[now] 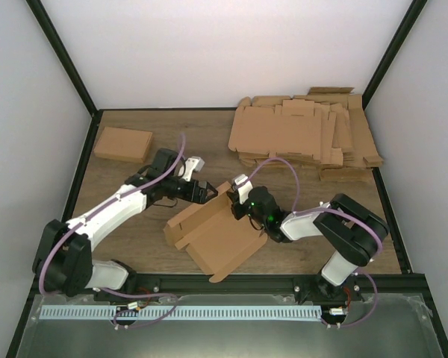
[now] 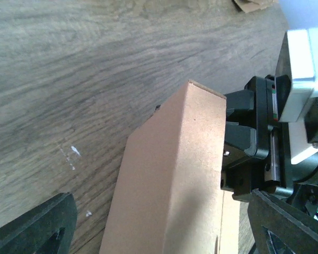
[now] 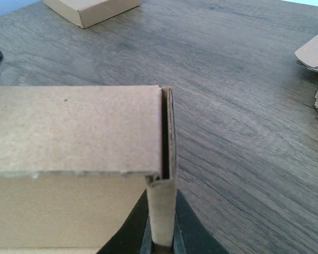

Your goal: Fold the paper box

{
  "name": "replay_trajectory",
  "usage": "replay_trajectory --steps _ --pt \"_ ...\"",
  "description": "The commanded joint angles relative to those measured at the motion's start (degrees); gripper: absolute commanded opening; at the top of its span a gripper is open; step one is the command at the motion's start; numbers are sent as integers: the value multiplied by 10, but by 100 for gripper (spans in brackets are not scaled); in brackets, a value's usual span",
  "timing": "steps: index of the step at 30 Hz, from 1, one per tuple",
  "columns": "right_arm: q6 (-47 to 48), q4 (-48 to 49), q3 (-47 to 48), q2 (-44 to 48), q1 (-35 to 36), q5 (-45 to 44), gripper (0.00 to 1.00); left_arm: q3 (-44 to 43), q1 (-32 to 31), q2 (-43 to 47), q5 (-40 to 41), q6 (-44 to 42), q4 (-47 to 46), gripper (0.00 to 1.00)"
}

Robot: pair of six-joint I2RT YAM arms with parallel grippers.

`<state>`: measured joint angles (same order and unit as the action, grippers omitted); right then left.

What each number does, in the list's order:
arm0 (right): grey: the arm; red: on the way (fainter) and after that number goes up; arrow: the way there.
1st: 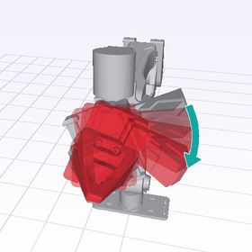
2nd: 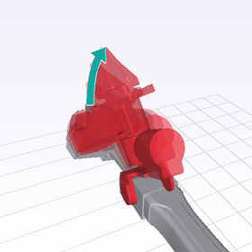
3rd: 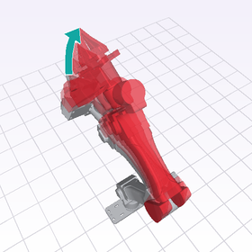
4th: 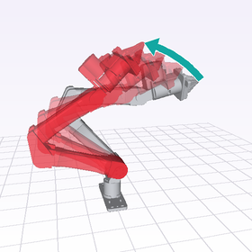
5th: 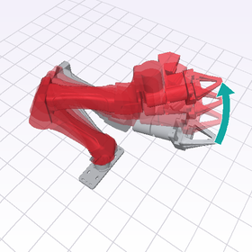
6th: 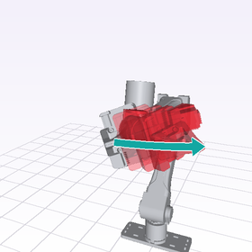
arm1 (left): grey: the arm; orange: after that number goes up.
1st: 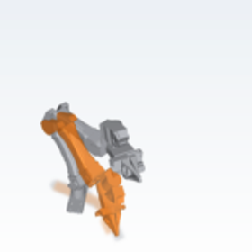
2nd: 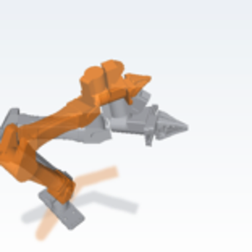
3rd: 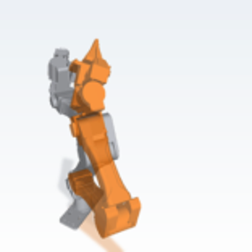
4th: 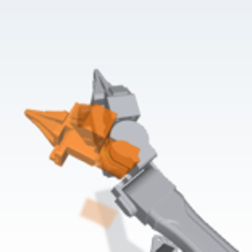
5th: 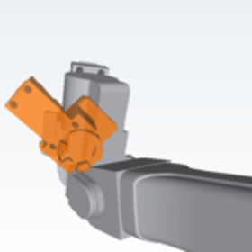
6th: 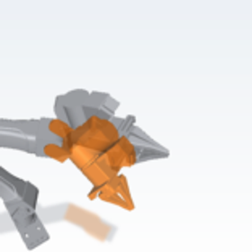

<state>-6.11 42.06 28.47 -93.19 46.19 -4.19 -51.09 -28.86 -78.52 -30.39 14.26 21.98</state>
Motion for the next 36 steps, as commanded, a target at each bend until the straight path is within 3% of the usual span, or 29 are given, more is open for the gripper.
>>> replay_trajectory --steps 1,17,29,36 --pt "-10 12 15 10 -4 -25 2 -18 2 48 55 -12 10 93" --pt "-62 -21 -9 80 -5 -101 1 -92 2 239 211 1 87 100" --pt "-264 -240 0 207 -85 -181 1 -117 2 257 205 16 115 100" --pt "-442 -426 39 243 -91 -242 3 -96 2 253 157 58 104 100"
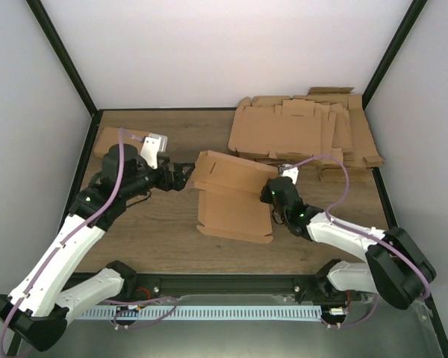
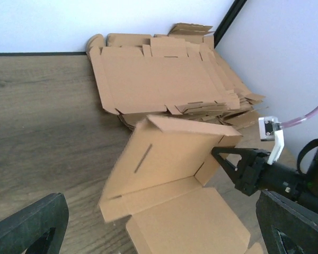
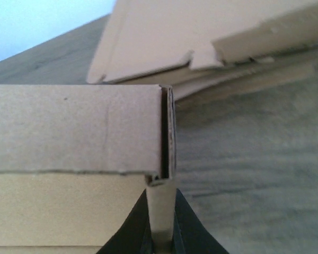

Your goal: Fold the paper box

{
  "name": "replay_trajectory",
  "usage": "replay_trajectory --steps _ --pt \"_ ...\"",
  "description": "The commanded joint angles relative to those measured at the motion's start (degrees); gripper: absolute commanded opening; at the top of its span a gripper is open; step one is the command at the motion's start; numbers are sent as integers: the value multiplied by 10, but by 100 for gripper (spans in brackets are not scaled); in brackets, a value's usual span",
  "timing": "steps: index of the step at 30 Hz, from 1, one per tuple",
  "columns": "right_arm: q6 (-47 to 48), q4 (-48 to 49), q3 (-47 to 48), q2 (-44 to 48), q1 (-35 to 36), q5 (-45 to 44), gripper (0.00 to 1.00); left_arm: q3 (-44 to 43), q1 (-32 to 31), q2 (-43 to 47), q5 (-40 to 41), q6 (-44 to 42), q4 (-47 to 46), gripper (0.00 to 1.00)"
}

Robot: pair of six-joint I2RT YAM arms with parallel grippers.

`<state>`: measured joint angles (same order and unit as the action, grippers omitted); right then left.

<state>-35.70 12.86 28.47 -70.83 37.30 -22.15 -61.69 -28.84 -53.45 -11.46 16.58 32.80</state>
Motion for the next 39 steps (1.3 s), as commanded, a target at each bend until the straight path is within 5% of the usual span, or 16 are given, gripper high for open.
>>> replay_trajectory --steps 1,12,19,29,39 --pt "-176 -150 41 24 -3 -73 3 21 2 8 -40 53 -15 100" --pt "-271 -146 33 62 -2 -71 4 216 2 86 -86 262 -165 100" --pt "-281 -159 52 49 -2 -66 4 364 -4 143 -140 382 -364 98" --pt "-278 -153 49 46 -2 -88 3 315 -75 54 -150 374 -395 93" --pt "-274 -148 51 44 -2 -94 2 307 -138 14 -77 380 -384 58"
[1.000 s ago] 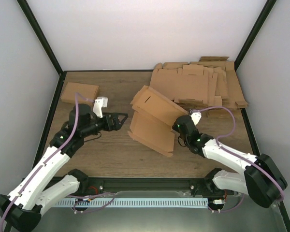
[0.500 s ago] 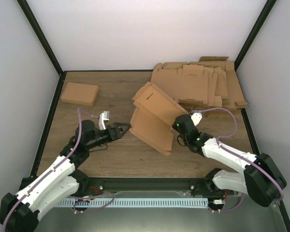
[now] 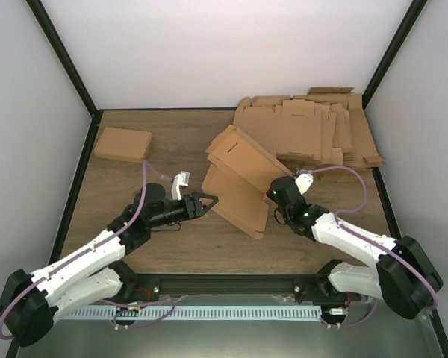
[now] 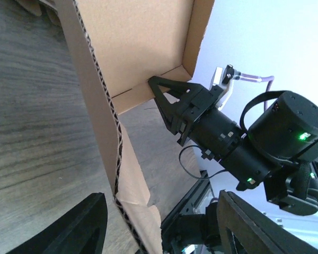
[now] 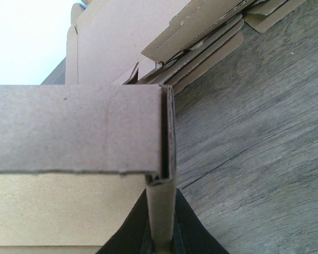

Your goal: Fold the paper box

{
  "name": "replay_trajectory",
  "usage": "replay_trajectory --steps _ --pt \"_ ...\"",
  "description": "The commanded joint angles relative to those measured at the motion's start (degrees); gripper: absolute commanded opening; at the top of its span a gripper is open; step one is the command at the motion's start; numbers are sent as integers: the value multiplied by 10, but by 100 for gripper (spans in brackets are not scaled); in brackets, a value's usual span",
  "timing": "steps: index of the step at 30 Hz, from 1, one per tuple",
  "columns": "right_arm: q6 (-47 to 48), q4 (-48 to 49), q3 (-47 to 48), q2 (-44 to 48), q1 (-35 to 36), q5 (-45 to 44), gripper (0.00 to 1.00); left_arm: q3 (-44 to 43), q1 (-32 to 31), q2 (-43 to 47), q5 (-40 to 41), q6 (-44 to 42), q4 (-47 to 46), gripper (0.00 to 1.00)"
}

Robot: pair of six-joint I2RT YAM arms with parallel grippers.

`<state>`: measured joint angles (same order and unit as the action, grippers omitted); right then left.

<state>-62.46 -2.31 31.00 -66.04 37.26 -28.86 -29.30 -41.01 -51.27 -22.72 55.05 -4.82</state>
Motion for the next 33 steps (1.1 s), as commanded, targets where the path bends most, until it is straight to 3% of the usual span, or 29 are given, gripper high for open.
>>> replay_trajectory --steps 1,4,7,13,16,18,28,33 --pt "-7 4 26 -5 -2 -26 2 -21 -20 -10 40 -8 -4 52" --pt "-6 2 29 -8 -2 -21 4 -36 -25 -23 53 -29 19 31" --pt "-12 -11 34 -11 -1 -14 13 -59 -25 -28 73 -60 61 6" --pt "41 1 24 9 -2 47 52 -135 -25 -26 131 -145 188 4" --pt "127 46 6 35 -2 126 83 -176 -24 -38 142 -197 248 4" --pt "185 48 9 47 -2 181 97 -207 -23 -52 144 -226 301 4" --pt "349 -31 49 56 -2 365 100 -362 -21 -116 207 -339 500 4" --pt "371 -43 47 90 -2 368 100 -390 -20 -111 219 -363 549 4"
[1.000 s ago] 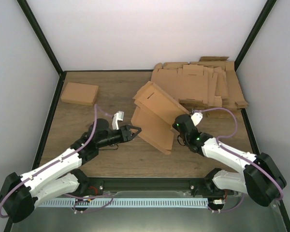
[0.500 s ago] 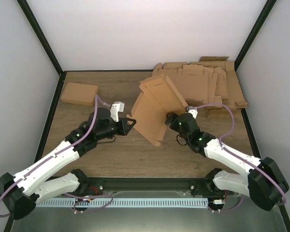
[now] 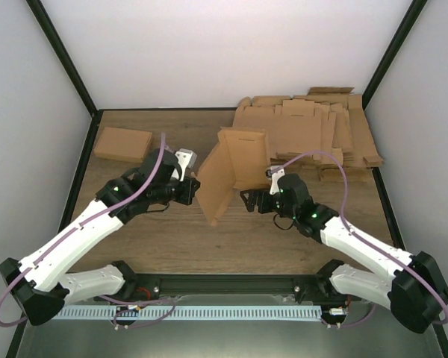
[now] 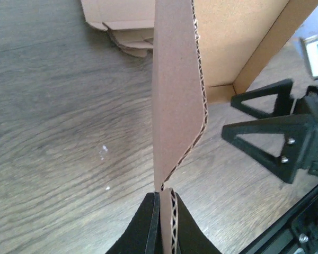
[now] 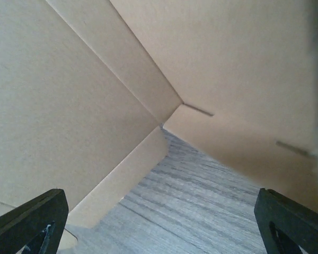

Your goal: Fold the paper box

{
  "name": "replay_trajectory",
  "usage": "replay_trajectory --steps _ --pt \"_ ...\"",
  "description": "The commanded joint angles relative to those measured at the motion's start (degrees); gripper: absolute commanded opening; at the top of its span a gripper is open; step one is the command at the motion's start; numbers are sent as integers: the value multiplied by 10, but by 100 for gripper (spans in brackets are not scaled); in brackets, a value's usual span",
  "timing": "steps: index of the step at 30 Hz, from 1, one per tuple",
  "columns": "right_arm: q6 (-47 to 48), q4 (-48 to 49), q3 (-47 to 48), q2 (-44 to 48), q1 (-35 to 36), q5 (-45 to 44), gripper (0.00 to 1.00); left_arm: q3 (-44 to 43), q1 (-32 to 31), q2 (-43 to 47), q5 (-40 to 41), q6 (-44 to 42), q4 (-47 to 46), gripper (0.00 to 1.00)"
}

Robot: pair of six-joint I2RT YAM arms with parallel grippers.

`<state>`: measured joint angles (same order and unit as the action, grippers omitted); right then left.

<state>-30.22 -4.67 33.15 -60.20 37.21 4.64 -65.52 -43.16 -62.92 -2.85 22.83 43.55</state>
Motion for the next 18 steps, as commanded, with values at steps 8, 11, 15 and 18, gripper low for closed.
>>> replay_trajectory --steps 8,11,15,18 --pt "91 -61 75 64 -1 -10 100 -39 2 1 -10 -76 105 7" --pt "90 -63 94 63 -1 -14 100 -34 1 3 -26 -86 100 7" --pt "87 -64 117 58 -1 -19 100 -26 1 -2 -49 -100 90 7" --pt "93 -70 135 56 -1 -22 100 -20 1 -4 -69 -117 83 6"
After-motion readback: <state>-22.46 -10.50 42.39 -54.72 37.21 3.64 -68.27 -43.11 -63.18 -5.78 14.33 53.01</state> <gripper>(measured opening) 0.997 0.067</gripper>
